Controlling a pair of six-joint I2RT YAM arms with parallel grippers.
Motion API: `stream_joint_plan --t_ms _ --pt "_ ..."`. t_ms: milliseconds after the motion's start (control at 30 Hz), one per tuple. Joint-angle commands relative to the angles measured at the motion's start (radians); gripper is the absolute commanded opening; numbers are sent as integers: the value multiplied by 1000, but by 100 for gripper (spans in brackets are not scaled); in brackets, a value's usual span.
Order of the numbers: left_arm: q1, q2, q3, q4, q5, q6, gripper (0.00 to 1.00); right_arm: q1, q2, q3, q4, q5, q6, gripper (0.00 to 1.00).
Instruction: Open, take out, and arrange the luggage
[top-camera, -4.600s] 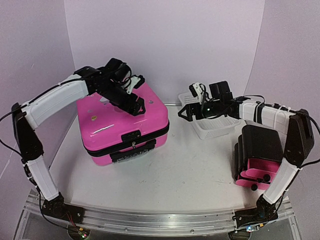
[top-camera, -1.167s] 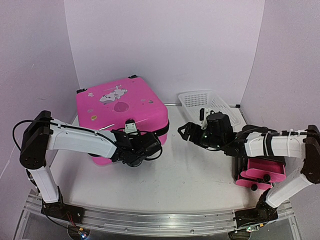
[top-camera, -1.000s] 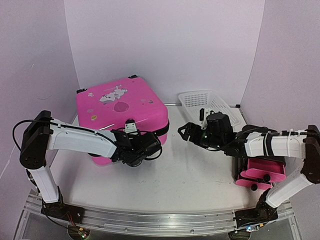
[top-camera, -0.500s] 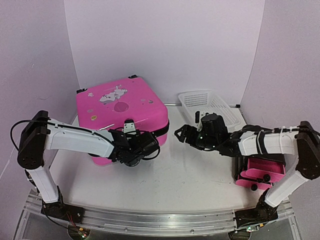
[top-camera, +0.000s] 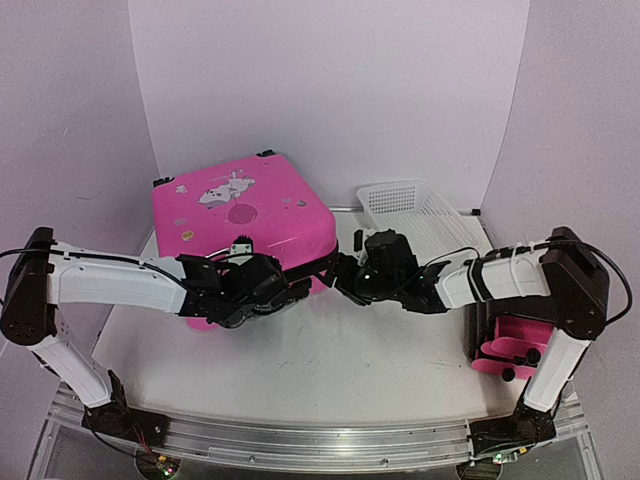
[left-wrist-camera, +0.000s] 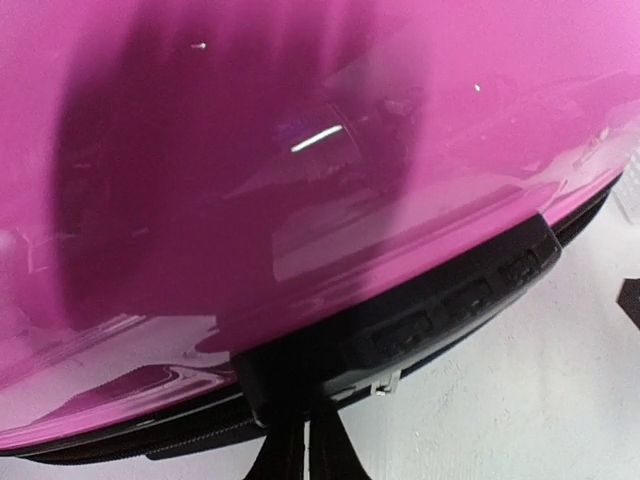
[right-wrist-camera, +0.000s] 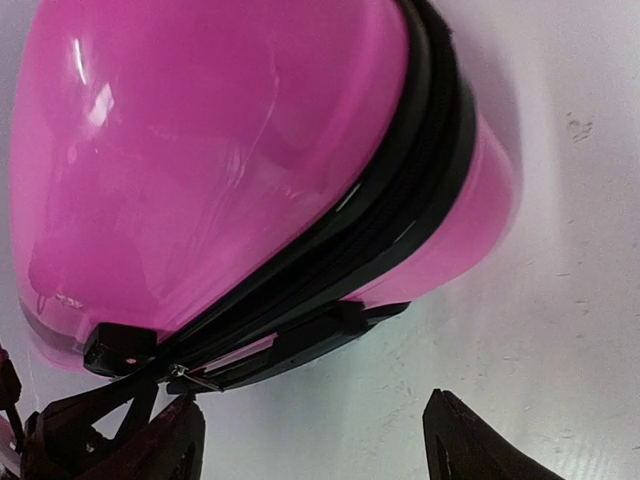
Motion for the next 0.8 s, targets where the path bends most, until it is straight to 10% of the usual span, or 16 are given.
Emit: stream_joint_plan --t_ms 0,300,767 --pt "6 -119 -29 35 187 96 11 27 50 66 99 -40 70 75" --pt "-6 -62 15 132 268 -1 56 27 -58 -35 80 65 25 75" --pt "-21 143 193 -103 -17 -244 51 27 -187 -131 56 133 -8 74"
